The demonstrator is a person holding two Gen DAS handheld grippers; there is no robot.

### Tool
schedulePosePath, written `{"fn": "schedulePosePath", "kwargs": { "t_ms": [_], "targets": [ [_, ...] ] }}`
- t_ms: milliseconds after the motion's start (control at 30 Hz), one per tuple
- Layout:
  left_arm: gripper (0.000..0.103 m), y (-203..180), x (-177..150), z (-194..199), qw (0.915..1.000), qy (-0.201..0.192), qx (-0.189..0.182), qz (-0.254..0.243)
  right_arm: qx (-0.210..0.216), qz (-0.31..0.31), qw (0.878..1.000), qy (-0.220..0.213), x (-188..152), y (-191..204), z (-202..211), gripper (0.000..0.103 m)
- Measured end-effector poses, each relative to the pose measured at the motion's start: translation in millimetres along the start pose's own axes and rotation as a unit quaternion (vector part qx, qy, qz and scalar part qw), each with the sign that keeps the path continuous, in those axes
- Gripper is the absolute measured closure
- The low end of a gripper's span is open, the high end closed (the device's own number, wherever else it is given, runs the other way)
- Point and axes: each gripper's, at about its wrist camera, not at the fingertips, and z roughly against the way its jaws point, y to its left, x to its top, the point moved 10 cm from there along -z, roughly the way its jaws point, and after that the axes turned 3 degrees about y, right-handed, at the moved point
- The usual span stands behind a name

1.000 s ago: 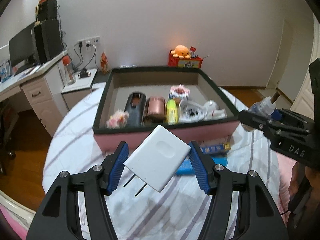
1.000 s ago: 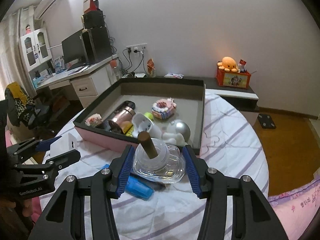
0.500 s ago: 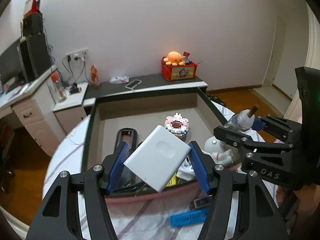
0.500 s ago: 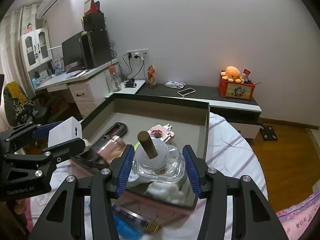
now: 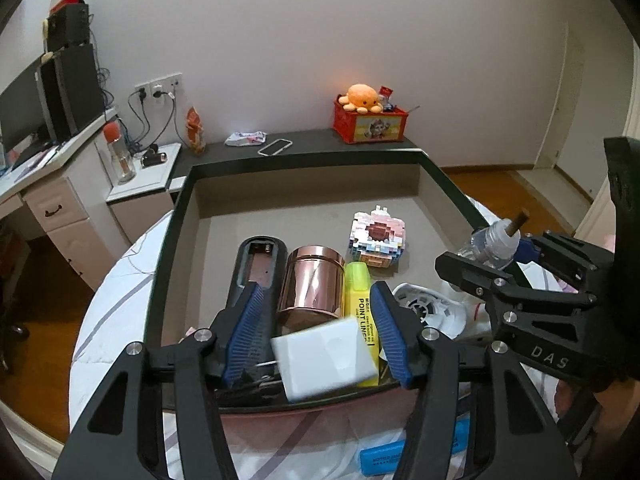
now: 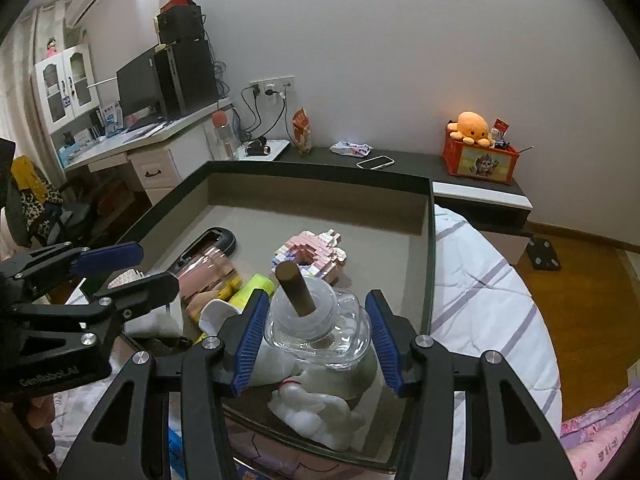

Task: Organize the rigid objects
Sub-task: 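Carry charger with left tool while right tool carries glass bottle, both release into box, then withdraw both open tools away from the box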

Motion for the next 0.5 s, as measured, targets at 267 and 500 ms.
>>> {"fn": "schedulePosePath", "kwargs": {
  "t_ms": [267,500],
  "targets": [
    [0.008,11.3,3.9,35.2,0.9986,-0.039,0.032,0.014,0.011,0.001,0.999,-0.041,11.3,12.3,25.3,0.039],
    [0.000,26.4,-1.1,82.8,0.9941,-0.081,0.056,0.046,0.000,0.006,0.997,-0.080,17.7,22.0,63.2,0.019]
  ]
}}
